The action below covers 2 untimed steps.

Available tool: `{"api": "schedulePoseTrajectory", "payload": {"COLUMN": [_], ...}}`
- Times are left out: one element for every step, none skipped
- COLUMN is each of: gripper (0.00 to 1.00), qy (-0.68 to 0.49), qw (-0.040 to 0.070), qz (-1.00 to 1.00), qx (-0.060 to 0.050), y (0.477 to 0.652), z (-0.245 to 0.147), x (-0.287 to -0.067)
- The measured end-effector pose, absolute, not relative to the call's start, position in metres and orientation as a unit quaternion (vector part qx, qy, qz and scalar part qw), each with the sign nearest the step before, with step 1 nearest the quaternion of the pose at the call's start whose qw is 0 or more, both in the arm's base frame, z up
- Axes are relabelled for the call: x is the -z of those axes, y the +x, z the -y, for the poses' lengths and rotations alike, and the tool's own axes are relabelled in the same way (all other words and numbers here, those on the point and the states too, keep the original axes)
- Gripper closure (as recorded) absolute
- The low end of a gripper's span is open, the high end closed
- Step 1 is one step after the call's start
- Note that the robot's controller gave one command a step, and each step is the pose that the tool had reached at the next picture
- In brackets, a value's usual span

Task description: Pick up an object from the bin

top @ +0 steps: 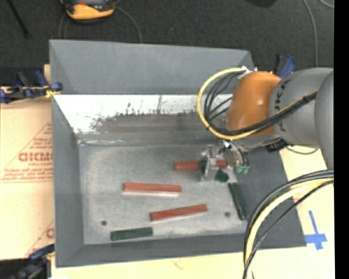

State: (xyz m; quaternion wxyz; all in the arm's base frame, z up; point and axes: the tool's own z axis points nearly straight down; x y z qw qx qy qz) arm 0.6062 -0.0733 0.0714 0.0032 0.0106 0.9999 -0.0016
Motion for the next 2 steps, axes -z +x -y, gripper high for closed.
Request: {"api": "schedulePoseTrajectory", "payload": {"gripper": [1.0,1.0], "qy": [-0.019,-0.079], "qw": [-0.002,0.002], "qz": [-1.0,-0.997], "qx": [0.001,0.001], "y": [0.6,0.616], "z": [0.065,0.041], "x": [-0.111,-0.227]}}
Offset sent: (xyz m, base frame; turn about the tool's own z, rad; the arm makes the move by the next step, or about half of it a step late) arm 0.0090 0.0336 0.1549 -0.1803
